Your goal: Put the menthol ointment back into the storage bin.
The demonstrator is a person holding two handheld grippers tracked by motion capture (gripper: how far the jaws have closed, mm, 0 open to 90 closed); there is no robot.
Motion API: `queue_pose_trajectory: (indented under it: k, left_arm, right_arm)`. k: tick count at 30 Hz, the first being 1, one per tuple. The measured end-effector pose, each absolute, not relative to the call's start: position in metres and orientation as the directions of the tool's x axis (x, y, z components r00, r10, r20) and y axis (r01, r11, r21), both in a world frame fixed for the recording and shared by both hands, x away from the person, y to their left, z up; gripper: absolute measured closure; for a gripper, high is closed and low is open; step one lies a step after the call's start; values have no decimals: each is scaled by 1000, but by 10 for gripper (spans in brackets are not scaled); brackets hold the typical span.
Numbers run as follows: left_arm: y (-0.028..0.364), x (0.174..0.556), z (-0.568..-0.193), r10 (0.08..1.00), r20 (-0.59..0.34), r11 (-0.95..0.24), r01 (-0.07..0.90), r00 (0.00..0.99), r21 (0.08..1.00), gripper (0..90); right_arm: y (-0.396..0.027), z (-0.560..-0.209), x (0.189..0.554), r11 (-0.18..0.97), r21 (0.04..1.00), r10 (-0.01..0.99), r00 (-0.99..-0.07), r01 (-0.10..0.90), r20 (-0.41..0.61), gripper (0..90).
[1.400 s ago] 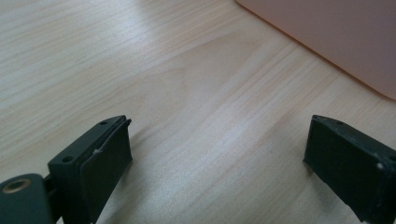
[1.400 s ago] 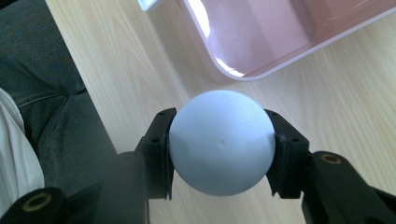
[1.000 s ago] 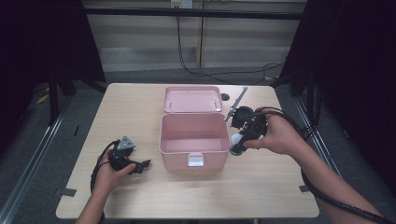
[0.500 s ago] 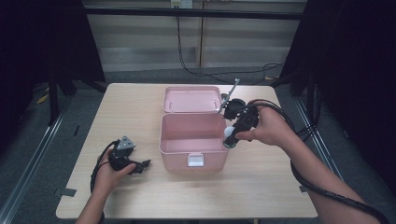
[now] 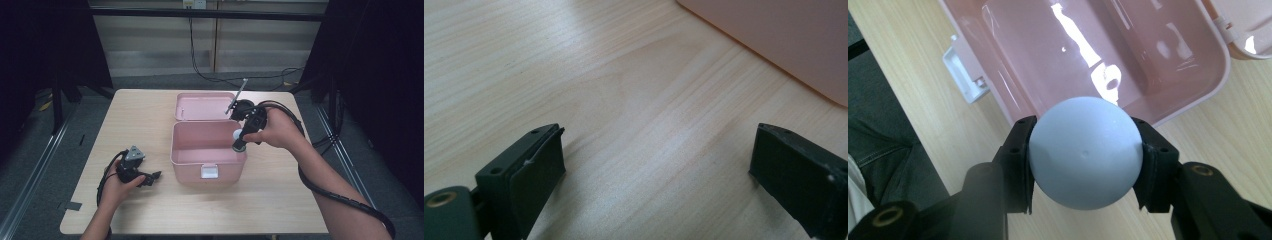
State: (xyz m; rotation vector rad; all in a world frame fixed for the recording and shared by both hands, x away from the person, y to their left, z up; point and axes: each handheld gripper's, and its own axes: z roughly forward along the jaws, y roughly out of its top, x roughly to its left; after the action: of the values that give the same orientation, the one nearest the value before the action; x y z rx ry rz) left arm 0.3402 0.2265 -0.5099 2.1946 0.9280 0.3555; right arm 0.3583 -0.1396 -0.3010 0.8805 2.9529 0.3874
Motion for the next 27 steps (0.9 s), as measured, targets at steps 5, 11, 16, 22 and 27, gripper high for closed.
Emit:
queue_pose_trajectory:
  k: [5, 11, 16, 22, 27]
  left_arm:
    - [226, 340, -510, 711, -23, -485, 513, 703, 708, 65]
    - [226, 340, -510, 711, -23, -485, 513, 703, 708, 65]
    - [226, 340, -510, 712, -22, -484, 513, 702, 709, 65]
    - [226, 340, -510, 712, -21, -484, 513, 702, 709, 63]
    - [226, 340, -510, 712, -21, -484, 513, 702, 709, 63]
  right_arm:
    - [-136, -308, 365, 805, 239, 552, -833, 544, 39, 505]
    - [-133, -314, 372, 804, 235, 554, -832, 546, 35, 504]
    - [-128, -318, 377, 799, 232, 562, -826, 555, 39, 505]
    - [-122, -329, 382, 798, 229, 564, -825, 557, 41, 505]
    - [-117, -336, 384, 805, 219, 558, -829, 551, 36, 504]
